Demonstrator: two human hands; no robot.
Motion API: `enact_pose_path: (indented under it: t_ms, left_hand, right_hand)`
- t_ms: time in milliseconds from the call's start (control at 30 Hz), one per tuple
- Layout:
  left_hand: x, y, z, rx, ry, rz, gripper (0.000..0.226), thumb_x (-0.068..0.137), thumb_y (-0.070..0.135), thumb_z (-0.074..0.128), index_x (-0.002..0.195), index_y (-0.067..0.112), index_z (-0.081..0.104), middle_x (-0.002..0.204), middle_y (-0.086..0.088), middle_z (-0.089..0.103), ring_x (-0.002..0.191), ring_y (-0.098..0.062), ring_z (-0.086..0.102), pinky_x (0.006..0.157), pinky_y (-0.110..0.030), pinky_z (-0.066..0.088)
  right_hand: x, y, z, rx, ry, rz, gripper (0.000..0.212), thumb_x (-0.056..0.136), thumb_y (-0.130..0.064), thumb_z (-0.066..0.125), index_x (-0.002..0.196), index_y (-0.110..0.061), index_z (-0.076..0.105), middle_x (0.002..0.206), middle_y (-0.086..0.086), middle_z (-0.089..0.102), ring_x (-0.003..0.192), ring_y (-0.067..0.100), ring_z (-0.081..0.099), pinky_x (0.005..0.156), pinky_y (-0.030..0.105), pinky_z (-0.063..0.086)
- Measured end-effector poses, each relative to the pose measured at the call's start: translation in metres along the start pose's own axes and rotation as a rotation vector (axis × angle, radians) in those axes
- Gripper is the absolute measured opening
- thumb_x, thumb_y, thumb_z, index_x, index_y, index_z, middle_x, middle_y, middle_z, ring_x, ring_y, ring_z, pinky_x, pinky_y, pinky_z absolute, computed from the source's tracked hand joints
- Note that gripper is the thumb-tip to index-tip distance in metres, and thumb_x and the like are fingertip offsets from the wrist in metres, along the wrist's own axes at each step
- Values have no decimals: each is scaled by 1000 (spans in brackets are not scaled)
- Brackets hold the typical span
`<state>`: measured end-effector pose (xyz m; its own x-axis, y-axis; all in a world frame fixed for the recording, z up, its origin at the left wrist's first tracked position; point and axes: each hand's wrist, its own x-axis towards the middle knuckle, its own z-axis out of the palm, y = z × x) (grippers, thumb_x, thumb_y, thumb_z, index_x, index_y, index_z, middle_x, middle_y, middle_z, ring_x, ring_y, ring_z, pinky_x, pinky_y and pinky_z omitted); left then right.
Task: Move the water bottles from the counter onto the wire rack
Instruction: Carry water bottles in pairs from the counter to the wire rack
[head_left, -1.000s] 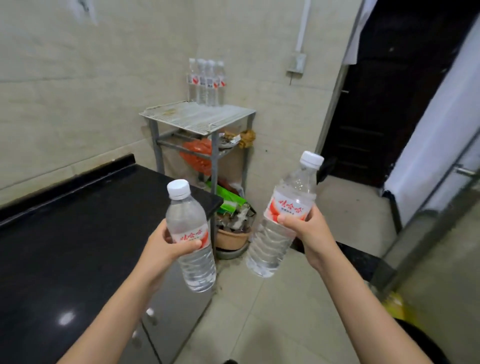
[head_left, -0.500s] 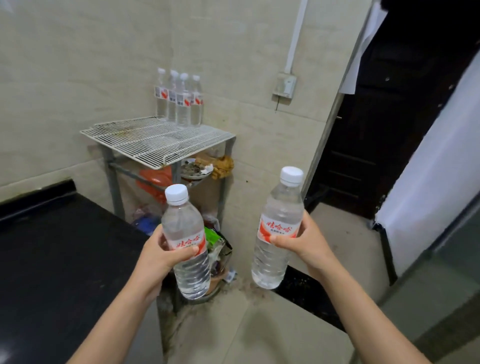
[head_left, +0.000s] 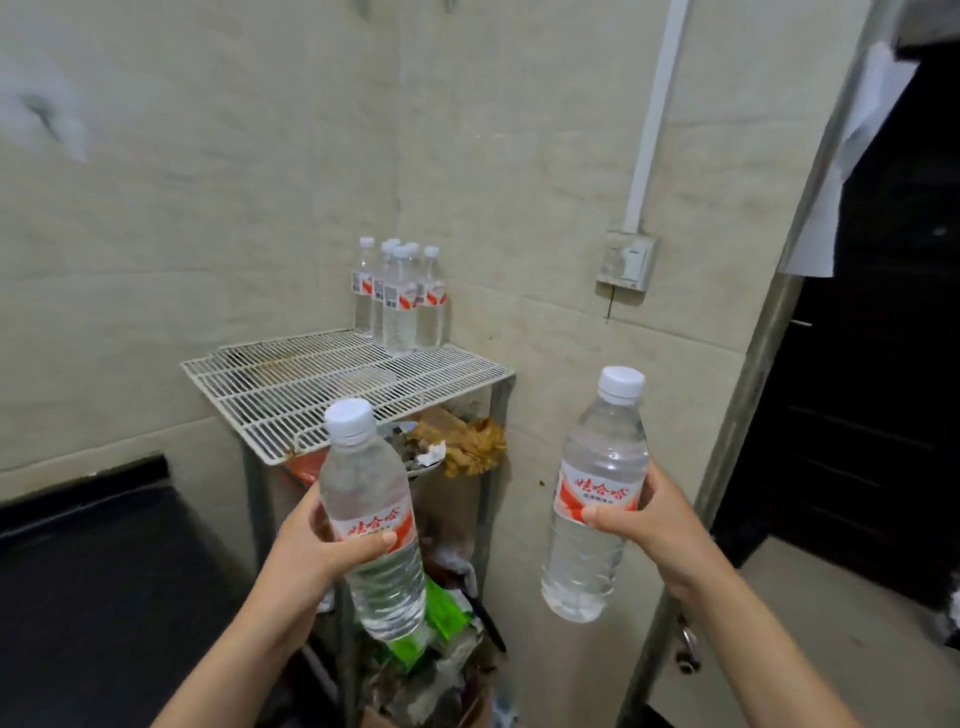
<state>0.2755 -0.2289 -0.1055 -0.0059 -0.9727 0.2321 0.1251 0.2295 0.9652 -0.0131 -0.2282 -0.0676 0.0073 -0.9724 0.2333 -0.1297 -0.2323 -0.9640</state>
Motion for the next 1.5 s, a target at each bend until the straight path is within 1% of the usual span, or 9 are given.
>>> enact_pose_path:
  t_ms: [133,433,667,833,1000,1133,1333,1433,1500]
  left_hand:
    - [35,13,16,11,131,63,97,12,49,88,101,19,62,90,0,76,79,-14,71,60,-18,55]
    - [91,30,7,158,308,141,100,16,44,89,106,11,62,96,-8,74,85,-19,71,67,-22,57]
    - [176,31,-41,157,438,200,104,13,50,88,105,8,62,91,-6,75,84,-19,71,68,-23,58]
    - [264,39,-88,154,451,210,99,14,52,87,102,13,63,90,-4,75,82,-15,71,64,-18,56]
    - [351,29,-136,201,473,162,88,29,34,80,110,8,59,96,-9,73,84,-16,70,66,-20,53]
    - [395,16,-162,194,540,134,75,32,31,77,103,11,62,88,-6,75,78,-14,71,61,-18,54]
    - [413,4,-184,206,612,80,85,14,41,84,94,21,62,82,7,76,74,-10,71,57,-16,52]
    - [418,3,-186,204,644,35,75,26,35,86,95,22,61,86,2,75,77,-14,71,65,-23,51]
    - [422,0,-186,212,681,18,61,43,19,85,98,20,59,88,-6,73,81,-19,69,69,-27,51]
  right_hand:
    - [76,0,-23,58,-95,-65,68,31,-23,77,97,-19,58,79,-10,75,74,3,69,60,14,52]
    - [192,21,-1,191,-329,-69,73,27,-23,78,97,-17,59,78,-6,75,72,8,70,58,16,53]
    - [287,26,53,281,-467,-59,100,10,-32,91,103,-13,59,84,3,75,76,17,71,60,23,55]
    - [384,12,109,241,-551,-100,86,22,-25,88,103,-11,60,85,4,75,79,19,70,63,25,56]
    - [472,14,196,162,-594,-92,57,53,5,78,94,-26,55,89,-3,70,80,7,68,70,23,56]
    - [529,32,262,144,-680,-14,58,66,12,69,111,-20,52,101,1,65,94,14,62,79,27,51]
    - [591,66,312,252,-832,167,58,58,12,64,109,-13,52,95,8,65,89,22,62,76,29,54]
    - [599,72,315,273,-926,174,70,42,4,65,109,-11,53,90,6,66,84,18,64,73,26,56]
    - [596,75,316,290,-955,205,72,39,2,66,108,-14,53,92,6,66,89,19,63,77,29,53]
